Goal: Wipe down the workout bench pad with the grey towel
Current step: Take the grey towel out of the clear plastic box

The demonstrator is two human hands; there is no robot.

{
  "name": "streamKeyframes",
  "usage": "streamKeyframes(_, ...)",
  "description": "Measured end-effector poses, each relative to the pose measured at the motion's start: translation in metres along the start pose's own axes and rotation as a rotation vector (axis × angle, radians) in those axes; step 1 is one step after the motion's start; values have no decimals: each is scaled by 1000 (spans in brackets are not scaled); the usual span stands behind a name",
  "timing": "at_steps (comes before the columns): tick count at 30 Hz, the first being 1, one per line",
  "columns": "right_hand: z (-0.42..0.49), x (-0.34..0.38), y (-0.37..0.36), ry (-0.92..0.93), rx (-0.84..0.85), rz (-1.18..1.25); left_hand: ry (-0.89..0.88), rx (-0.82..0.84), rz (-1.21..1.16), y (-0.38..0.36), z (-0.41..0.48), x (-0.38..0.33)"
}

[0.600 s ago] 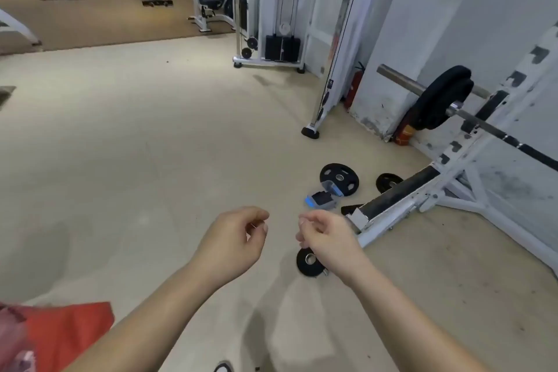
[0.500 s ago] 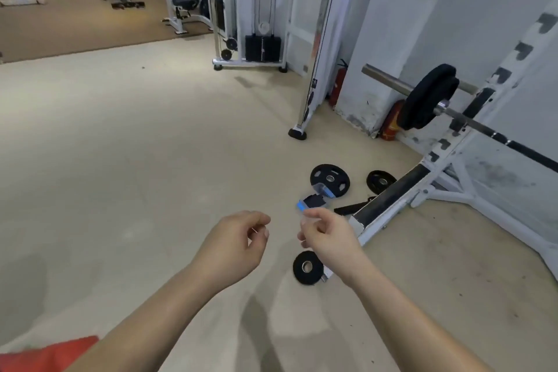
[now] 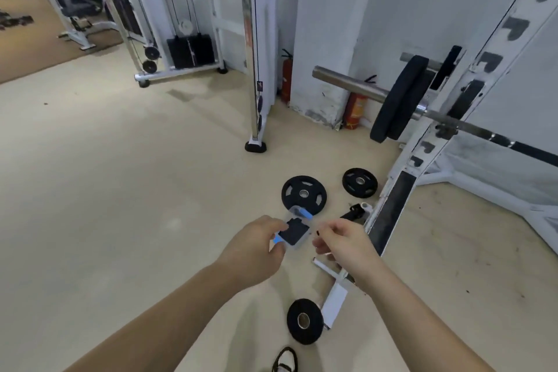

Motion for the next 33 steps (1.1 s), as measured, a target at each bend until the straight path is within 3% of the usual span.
streamKeyframes(10,202,10,3,-158,-84,20,56,174,72,21,215,16)
streamKeyframes(19,380,-75,-61,-376,-272,45,25,457,291,-26,433,106)
streamKeyframes(27,473,-219,-124,-572,-374,6,-49,610,391,-123,531,199)
streamKeyframes(33,514,-404,-198,-723,-490,284,35,755,539,-278,590,322)
Point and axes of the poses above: each hand's wrist, its own z-axis towards the middle knuckle, its own y-axis out of the back of the hand, x = y × z, the point moved 5 cm from there along z, towards the middle knuckle, and after that the axes turned 11 degrees about y, right-handed, at the moved point
